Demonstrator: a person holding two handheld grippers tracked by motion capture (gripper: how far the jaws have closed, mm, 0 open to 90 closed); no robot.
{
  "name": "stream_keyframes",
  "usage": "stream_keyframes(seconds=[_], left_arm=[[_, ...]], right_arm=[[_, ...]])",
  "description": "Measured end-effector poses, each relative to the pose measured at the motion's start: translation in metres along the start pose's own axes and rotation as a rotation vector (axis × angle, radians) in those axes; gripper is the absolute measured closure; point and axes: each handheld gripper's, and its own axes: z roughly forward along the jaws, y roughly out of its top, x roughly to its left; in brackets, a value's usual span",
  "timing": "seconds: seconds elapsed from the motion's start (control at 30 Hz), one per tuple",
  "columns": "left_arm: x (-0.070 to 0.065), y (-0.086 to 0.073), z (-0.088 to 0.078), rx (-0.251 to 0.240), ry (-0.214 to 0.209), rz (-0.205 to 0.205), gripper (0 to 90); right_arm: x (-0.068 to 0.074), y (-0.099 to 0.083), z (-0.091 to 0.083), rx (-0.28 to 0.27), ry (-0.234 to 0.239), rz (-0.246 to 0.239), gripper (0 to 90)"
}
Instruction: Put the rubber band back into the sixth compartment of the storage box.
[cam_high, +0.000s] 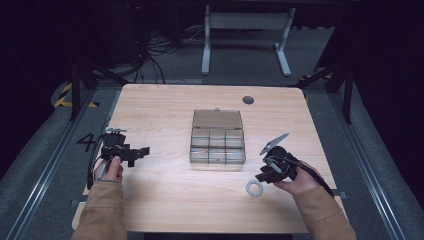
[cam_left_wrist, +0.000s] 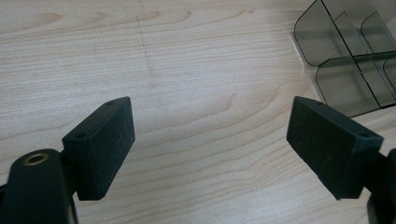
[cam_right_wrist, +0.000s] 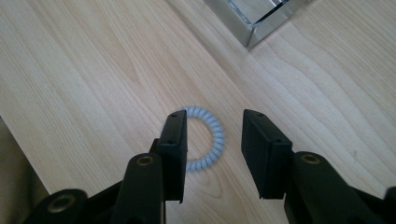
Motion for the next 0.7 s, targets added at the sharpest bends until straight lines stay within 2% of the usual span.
stream_keyframes(seconds=[0.7], left_arm=[[0.0,0.0,0.0,-0.001,-0.001,-0.006,15.9]], right_arm=[[0.0,0.0,0.029,0.066,0.035,-0.006,61.1]])
